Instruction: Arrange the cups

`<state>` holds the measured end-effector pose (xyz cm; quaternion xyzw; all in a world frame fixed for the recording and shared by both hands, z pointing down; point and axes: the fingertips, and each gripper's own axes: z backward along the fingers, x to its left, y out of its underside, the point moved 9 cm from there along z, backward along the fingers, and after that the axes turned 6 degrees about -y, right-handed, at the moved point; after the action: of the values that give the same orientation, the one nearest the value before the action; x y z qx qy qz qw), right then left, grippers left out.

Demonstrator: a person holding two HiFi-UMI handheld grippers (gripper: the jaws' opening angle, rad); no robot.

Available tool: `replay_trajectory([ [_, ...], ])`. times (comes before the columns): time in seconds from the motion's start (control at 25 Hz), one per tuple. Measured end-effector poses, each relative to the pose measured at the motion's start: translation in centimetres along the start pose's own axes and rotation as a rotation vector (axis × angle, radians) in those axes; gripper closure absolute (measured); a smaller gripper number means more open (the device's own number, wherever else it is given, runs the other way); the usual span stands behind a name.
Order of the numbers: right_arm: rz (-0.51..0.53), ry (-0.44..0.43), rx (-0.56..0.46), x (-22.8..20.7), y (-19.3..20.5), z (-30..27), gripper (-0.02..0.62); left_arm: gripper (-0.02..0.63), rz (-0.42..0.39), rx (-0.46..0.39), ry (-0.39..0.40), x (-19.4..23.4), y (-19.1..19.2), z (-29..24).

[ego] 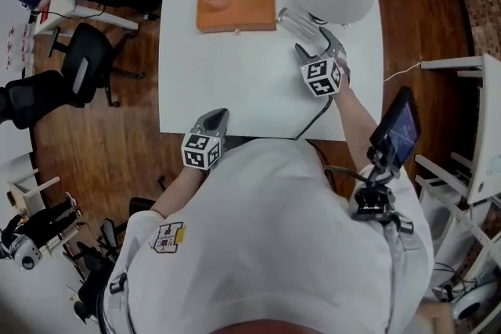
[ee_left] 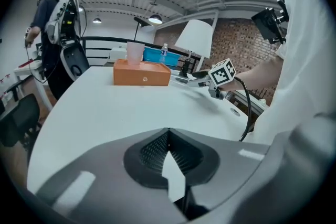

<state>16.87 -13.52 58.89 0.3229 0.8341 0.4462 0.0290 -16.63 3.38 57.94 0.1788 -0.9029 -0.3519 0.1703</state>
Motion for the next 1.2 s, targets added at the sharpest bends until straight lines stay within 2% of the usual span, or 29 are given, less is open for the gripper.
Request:
replay_trajectory([
  [0.12, 0.064, -0.026, 0.037, -0.4, 0.5, -2.4, 0.199, 0.606, 0.028, 0.012, -0.04, 0.1, 0.5, 0.9],
  [0.24, 0.076, -0.044, 0.053, -0.7, 1.1, -4.0, 0.192, 0.606, 0.049, 0.025, -0.072, 0.0, 1.1, 1.8],
  [0.32, 0.079, -0.038, 0.054, -0.9, 1.4, -4.4, 0.222, 0.606, 0.062, 0.031, -0.086, -0.1, 1.5, 2.3],
  [0.4, 0.096, -0.012, 0.061, -1.1, 1.3, -4.6, 0.295, 0.606, 0.069, 0.033, -0.093, -0.2, 1.8, 2.6],
  [0.52, 0.155, -0.013, 0.087, -1.2, 1.1, -4.7, 0.299, 0.606, 0.068, 0.034, -0.086, -0.2, 2.1, 2.6],
  [0.76, 0.339, -0.083, 0.199, -0.7, 0.4, -2.5, 0.301, 0.606, 0.057, 0.007, -0.042, -0.2, 1.9, 1.3],
  [0.92, 0.58, -0.125, 0.304, -0.3, -1.2, -0.6, 0.302, 0.606, 0.048, -0.02, -0.007, -0.2, 1.2, 0.4],
  [1.2, 1.178, -0.202, 0.547, 2.3, -4.1, 1.5, 0.302, 0.606, 0.075, -0.069, 0.028, -0.2, 0.4, -1.1],
])
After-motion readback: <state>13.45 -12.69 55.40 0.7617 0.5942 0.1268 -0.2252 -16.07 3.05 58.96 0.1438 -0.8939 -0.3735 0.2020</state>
